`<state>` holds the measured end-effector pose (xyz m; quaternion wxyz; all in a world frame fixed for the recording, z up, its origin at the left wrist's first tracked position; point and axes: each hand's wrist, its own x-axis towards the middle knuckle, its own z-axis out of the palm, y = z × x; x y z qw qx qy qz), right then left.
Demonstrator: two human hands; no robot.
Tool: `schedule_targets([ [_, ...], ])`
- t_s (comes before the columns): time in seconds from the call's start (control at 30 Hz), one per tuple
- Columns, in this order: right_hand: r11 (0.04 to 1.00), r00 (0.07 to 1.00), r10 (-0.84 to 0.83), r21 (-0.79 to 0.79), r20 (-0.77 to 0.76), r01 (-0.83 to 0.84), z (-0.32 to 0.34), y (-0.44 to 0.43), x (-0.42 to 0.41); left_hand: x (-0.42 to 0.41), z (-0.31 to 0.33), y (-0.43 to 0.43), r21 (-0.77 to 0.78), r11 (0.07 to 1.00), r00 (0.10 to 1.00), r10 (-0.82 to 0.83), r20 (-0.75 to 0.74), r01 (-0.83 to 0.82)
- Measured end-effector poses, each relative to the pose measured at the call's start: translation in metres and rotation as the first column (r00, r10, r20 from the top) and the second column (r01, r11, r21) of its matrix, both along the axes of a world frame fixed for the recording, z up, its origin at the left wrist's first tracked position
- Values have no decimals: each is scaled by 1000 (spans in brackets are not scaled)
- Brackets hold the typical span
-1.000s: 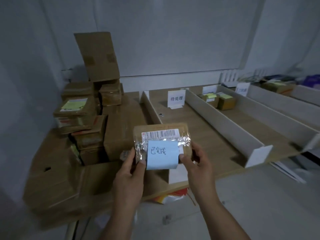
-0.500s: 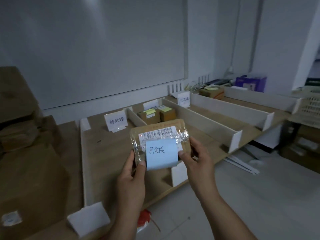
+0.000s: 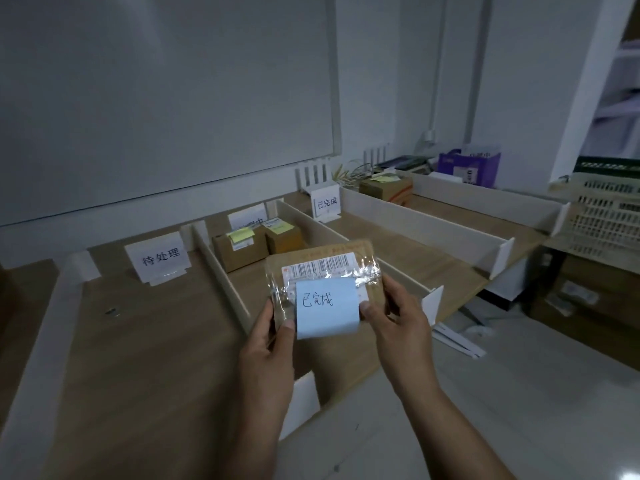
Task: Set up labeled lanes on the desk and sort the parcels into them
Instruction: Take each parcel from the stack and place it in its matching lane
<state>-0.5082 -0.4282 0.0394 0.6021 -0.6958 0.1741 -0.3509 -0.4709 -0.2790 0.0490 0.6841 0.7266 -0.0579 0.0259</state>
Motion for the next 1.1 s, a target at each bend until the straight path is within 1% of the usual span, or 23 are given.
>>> schedule_targets([
  [0.13, 999, 1000, -28, -30, -8, 27, 8, -54, 45, 52, -2, -55, -10, 1000, 999, -6, 37, 6],
  [0.27, 994, 996, -85, -71, -36, 82, 20, -110, 88, 98, 8, -111, -23, 999, 997, -46, 54, 48],
  [0.4, 994, 995, -98, -51, -21, 97, 21, -163, 121, 134, 15, -167, -29, 995, 993, -94, 68, 96],
  [0.57, 993, 996, -84, -80, 3, 84, 9, -248, 159, 167, 6, -251, -50, 994, 994, -91, 65, 94],
  [0.63, 995, 999, -41, -92, -2, 41, 2, -287, 182, 182, 0, -288, -60, 996, 996, -59, 68, 63],
  [0.7, 996, 1000, 9, -88, -17, -10, -3, -327, 207, 200, -7, -326, -61, 998, 996, 17, 86, -12],
  [0.8, 992, 994, 103, -64, -40, -106, -4, -384, 242, 227, -10, -384, 66, 986, 983, 148, 113, -156],
  [0.9, 983, 980, 177, -41, -86, -181, -12, -433, 277, 250, -13, -429, 155, 963, 974, 208, 88, -220],
  [1.03, 951, 946, 280, -86, -161, -296, -28, -470, 327, 281, -31, -464, 183, 929, 947, 315, 63, -321],
  [1.1, 925, 915, 346, -89, -206, -369, -40, -478, 348, 296, -41, -472, 235, 902, 930, 364, 45, -364],
])
